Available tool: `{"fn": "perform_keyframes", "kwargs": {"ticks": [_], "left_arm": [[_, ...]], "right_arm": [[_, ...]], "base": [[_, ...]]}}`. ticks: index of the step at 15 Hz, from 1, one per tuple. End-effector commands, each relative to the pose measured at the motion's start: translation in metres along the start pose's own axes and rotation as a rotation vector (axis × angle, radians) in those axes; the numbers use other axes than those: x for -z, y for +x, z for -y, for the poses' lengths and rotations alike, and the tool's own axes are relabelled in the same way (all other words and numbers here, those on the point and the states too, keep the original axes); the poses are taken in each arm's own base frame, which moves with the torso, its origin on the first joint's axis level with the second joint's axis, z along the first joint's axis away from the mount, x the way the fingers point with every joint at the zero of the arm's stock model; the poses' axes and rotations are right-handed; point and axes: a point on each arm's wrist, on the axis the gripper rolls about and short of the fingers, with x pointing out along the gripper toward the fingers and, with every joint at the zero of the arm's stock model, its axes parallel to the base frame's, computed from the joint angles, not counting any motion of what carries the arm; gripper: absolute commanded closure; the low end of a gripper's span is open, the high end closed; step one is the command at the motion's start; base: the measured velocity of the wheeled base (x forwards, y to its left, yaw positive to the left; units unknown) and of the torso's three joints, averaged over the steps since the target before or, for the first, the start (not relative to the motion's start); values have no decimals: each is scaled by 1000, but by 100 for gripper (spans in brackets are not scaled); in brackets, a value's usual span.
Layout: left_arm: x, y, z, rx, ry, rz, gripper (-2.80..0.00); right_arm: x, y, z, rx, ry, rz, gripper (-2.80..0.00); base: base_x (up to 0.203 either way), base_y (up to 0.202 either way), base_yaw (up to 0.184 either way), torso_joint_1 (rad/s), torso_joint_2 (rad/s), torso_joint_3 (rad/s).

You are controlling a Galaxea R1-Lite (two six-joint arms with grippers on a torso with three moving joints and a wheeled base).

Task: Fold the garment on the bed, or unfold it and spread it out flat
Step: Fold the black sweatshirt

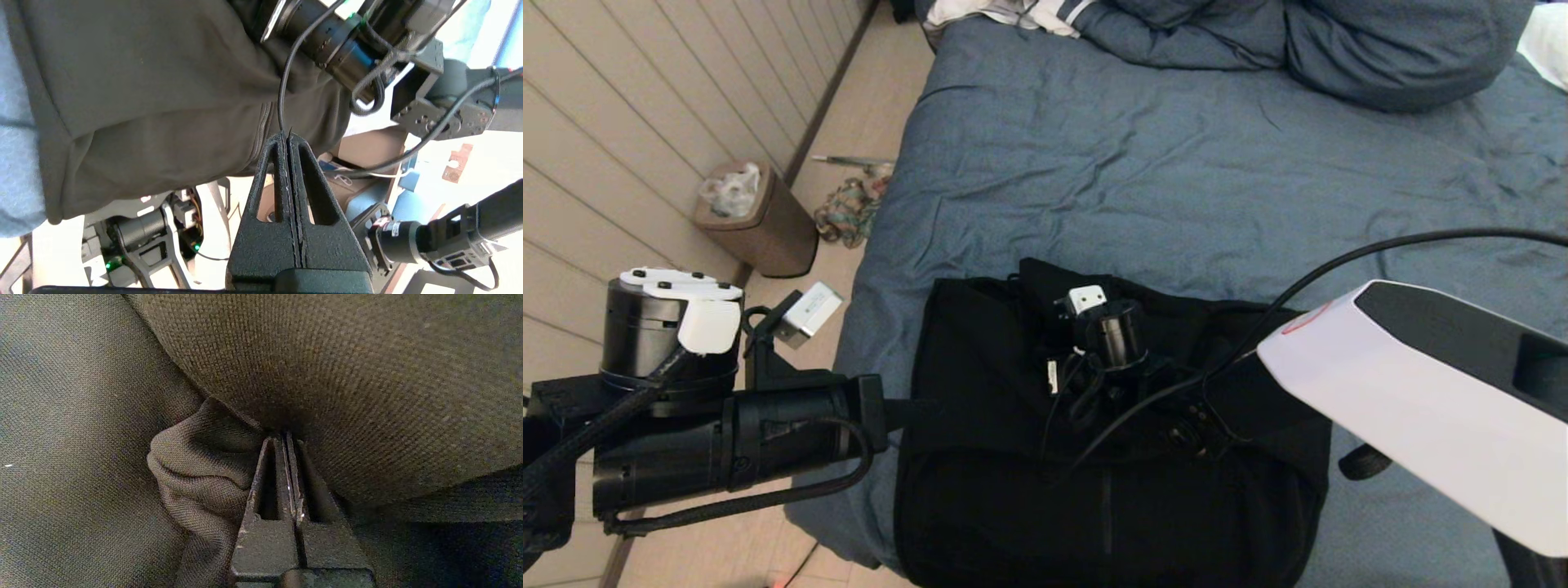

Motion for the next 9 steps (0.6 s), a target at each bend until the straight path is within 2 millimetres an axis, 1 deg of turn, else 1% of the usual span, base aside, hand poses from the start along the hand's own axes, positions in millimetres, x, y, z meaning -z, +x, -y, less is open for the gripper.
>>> {"fn": "perform_keyframes", "kwargs": {"ticks": [1, 3, 4, 5, 7, 9], "left_arm": [[1, 1, -1, -1, -5, -4, 0], [2, -2, -1, -2, -4, 0, 0], [0, -4, -2, -6, -8, 11, 0], [0, -6, -2, -6, -8, 16, 0], [-4, -18, 1, 4, 1, 59, 0], [-5, -27, 0, -5, 2, 89, 0]], "right_arm": [[-8, -4, 1, 5, 8, 20, 0], [-40, -26, 3, -7, 32, 98, 0], [-57, -42, 5, -13, 44, 137, 0], [-71, -55, 8, -17, 53, 165, 0], [-105, -97, 16, -28, 81, 246, 0], [-127, -135, 29, -31, 105, 306, 0]], "base": [[0, 0, 0, 0, 0, 0], [0, 0, 0, 0, 0, 0], [0, 0, 0, 0, 0, 0], [0, 0, 0, 0, 0, 0], [0, 0, 0, 0, 0, 0], [0, 0, 0, 0, 0, 0]]}}
